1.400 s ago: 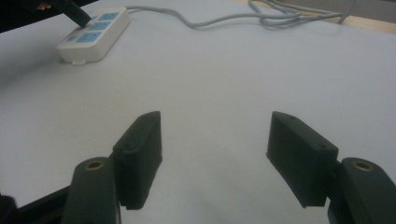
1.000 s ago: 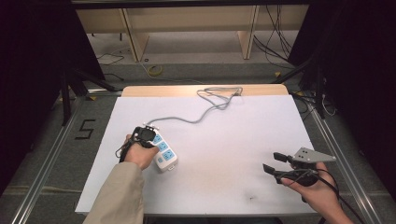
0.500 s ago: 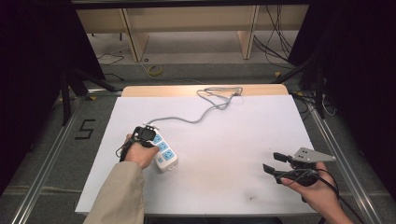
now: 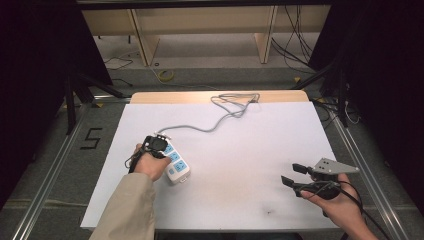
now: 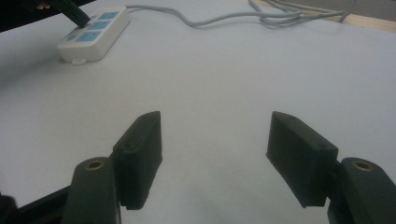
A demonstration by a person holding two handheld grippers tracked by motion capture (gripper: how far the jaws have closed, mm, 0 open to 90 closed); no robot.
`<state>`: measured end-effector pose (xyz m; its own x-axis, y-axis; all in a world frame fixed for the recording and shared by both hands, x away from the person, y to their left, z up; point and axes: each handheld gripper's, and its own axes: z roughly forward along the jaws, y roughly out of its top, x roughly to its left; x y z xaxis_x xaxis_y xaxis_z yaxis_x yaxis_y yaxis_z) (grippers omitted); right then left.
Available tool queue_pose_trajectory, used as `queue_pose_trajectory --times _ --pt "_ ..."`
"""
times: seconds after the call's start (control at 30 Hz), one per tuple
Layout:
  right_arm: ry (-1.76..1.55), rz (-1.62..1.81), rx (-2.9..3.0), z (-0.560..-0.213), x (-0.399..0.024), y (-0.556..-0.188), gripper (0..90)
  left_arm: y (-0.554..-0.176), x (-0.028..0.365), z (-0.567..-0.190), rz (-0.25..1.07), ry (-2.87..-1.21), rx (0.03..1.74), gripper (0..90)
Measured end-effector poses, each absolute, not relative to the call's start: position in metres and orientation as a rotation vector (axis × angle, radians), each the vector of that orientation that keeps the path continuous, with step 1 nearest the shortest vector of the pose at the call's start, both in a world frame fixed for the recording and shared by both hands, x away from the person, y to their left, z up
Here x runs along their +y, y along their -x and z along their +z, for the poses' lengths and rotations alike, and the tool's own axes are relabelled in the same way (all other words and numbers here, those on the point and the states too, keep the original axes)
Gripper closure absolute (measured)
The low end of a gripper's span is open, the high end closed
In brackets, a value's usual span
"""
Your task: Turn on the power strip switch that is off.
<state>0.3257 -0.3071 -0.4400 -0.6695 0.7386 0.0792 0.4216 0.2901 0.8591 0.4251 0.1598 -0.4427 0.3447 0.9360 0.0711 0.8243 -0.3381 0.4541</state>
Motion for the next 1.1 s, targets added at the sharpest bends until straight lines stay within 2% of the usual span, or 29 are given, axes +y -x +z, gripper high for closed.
queue_pose_trajectory --times 1.1 --pt "-1.048 1.329 2.23 -0.4394 -0.3079 -0.3255 35.8 -0.4246 0.1624 -0.4429 0.453 -2.256 1.552 90.0"
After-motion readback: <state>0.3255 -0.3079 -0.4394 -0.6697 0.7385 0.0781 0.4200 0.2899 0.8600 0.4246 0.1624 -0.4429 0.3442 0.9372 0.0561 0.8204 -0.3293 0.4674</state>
